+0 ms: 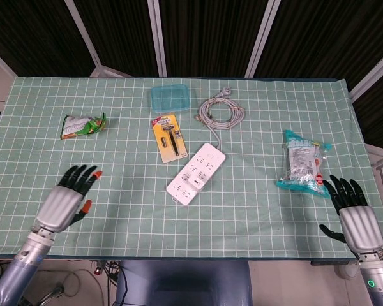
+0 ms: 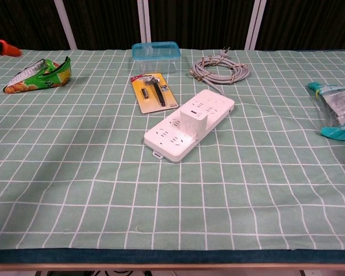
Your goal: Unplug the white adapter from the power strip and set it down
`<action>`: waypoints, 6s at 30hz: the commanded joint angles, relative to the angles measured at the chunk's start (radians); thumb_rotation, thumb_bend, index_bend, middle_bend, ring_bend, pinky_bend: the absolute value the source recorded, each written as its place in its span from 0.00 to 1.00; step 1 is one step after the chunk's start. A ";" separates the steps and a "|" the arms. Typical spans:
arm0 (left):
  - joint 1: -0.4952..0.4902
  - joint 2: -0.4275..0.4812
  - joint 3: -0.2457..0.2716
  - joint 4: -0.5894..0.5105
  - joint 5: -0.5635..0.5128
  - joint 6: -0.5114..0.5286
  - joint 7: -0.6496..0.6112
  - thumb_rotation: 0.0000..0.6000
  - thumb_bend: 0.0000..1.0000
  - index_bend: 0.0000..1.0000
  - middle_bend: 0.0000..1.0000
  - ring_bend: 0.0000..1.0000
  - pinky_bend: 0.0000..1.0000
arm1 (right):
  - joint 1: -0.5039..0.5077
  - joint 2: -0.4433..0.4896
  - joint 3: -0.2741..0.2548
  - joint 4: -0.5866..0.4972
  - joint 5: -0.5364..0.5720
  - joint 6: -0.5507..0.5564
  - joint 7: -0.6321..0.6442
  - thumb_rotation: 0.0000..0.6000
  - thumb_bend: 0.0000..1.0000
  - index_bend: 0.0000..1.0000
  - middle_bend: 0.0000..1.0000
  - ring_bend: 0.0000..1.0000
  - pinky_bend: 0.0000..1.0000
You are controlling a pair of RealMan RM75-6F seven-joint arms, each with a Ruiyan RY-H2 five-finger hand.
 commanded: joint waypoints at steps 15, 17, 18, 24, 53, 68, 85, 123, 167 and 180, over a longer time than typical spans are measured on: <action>-0.285 -0.376 -0.085 0.034 -0.400 -0.281 0.403 1.00 0.48 0.10 0.05 0.02 0.10 | 0.189 0.097 0.125 -0.258 0.105 -0.218 -0.226 1.00 0.10 0.00 0.00 0.00 0.00; -0.303 -0.406 -0.087 0.048 -0.431 -0.282 0.423 1.00 0.48 0.11 0.06 0.02 0.10 | 0.206 0.098 0.133 -0.267 0.123 -0.240 -0.241 1.00 0.10 0.00 0.00 0.00 0.00; -0.312 -0.419 -0.087 0.055 -0.445 -0.283 0.432 1.00 0.48 0.11 0.06 0.02 0.10 | 0.214 0.099 0.137 -0.269 0.132 -0.250 -0.249 1.00 0.10 0.00 0.00 0.00 0.00; -0.354 -0.478 -0.082 0.100 -0.502 -0.281 0.465 1.00 0.48 0.12 0.07 0.02 0.10 | 0.262 0.093 0.156 -0.277 0.176 -0.307 -0.291 1.00 0.10 0.00 0.00 0.00 0.00; -0.407 -0.551 -0.032 0.173 -0.541 -0.217 0.432 1.00 0.48 0.19 0.16 0.08 0.16 | 0.552 -0.119 0.222 -0.236 0.406 -0.510 -0.569 1.00 0.10 0.03 0.04 0.07 0.12; -0.416 -0.563 0.000 0.194 -0.534 -0.209 0.399 1.00 0.48 0.19 0.16 0.08 0.16 | 0.620 -0.213 0.148 -0.106 0.336 -0.576 -0.521 1.00 0.10 0.21 0.17 0.19 0.24; -0.426 -0.566 0.014 0.222 -0.532 -0.208 0.365 1.00 0.48 0.19 0.16 0.08 0.16 | 0.684 -0.346 0.095 0.079 0.191 -0.609 -0.354 1.00 0.10 0.26 0.21 0.23 0.27; -0.439 -0.576 0.029 0.263 -0.526 -0.214 0.312 1.00 0.48 0.19 0.16 0.08 0.16 | 0.759 -0.487 0.117 0.240 0.233 -0.620 -0.338 1.00 0.10 0.31 0.24 0.24 0.29; -0.449 -0.602 0.046 0.304 -0.517 -0.234 0.286 1.00 0.48 0.19 0.16 0.08 0.16 | 0.782 -0.582 0.094 0.402 0.246 -0.635 -0.266 1.00 0.33 0.48 0.29 0.26 0.32; -0.451 -0.609 0.047 0.305 -0.520 -0.236 0.288 1.00 0.48 0.19 0.16 0.08 0.16 | 0.780 -0.582 0.085 0.398 0.228 -0.623 -0.249 1.00 0.53 0.67 0.31 0.26 0.34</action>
